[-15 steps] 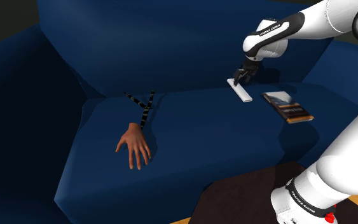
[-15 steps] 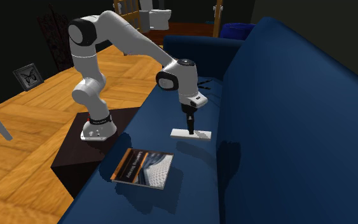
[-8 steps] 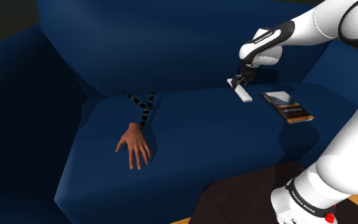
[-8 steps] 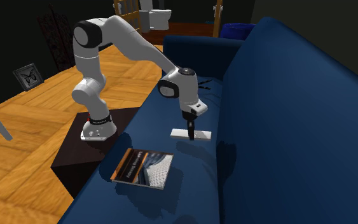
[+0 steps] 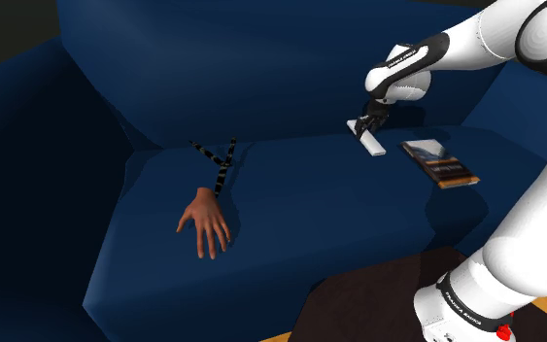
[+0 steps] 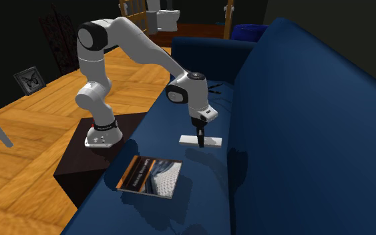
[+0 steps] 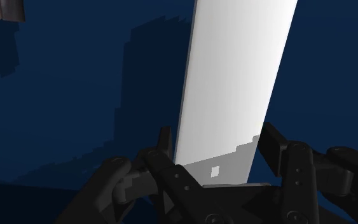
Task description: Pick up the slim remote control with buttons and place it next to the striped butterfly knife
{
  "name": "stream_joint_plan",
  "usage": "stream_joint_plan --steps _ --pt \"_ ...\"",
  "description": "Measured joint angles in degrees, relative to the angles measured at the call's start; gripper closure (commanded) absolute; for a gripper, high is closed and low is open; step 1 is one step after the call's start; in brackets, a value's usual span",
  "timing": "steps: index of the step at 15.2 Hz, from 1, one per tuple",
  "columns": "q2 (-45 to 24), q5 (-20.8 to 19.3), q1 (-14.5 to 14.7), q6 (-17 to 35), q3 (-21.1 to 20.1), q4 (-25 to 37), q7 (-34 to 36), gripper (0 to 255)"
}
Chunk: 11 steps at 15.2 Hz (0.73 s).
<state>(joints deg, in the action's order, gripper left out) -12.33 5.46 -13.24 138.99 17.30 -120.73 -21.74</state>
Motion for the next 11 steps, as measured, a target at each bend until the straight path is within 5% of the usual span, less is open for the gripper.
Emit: stream_joint_plan --steps 11 --pt "0.55 -0.3 0.09 -0.78 0.09 0.24 0.22 255"
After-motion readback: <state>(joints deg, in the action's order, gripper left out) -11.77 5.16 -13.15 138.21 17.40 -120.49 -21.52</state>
